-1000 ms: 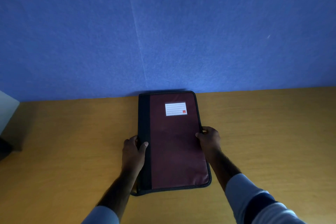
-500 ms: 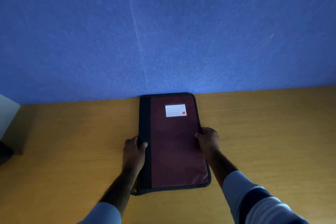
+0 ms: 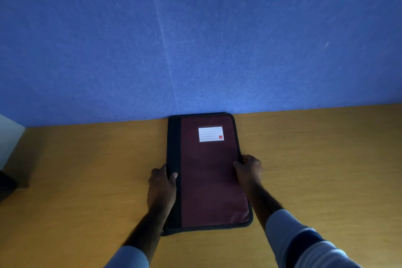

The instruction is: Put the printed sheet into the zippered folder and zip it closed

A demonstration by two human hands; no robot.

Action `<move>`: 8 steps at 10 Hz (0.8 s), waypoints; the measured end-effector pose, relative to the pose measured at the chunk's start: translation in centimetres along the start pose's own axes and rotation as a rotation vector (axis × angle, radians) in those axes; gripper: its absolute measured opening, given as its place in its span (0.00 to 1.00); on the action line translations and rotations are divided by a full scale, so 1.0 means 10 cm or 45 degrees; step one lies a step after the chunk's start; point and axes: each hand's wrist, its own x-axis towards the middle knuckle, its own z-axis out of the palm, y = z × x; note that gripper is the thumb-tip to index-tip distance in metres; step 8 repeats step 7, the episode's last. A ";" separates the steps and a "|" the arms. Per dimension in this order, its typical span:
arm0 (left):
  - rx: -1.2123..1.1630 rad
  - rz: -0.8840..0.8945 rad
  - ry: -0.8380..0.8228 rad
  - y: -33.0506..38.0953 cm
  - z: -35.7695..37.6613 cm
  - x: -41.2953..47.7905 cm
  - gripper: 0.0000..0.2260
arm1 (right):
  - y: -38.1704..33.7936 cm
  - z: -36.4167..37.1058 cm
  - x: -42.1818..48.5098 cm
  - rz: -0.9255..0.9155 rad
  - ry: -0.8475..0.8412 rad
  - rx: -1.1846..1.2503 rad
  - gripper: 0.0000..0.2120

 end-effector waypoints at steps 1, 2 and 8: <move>0.234 0.232 0.133 0.01 0.02 -0.06 0.26 | 0.00 0.03 -0.14 -0.189 0.050 -0.320 0.27; 0.384 0.469 0.130 0.02 0.11 -0.12 0.30 | 0.04 0.09 -0.31 -0.498 0.076 -0.638 0.33; 0.553 0.744 0.073 0.08 0.22 -0.08 0.32 | 0.15 0.25 -0.36 -0.977 0.130 -0.802 0.40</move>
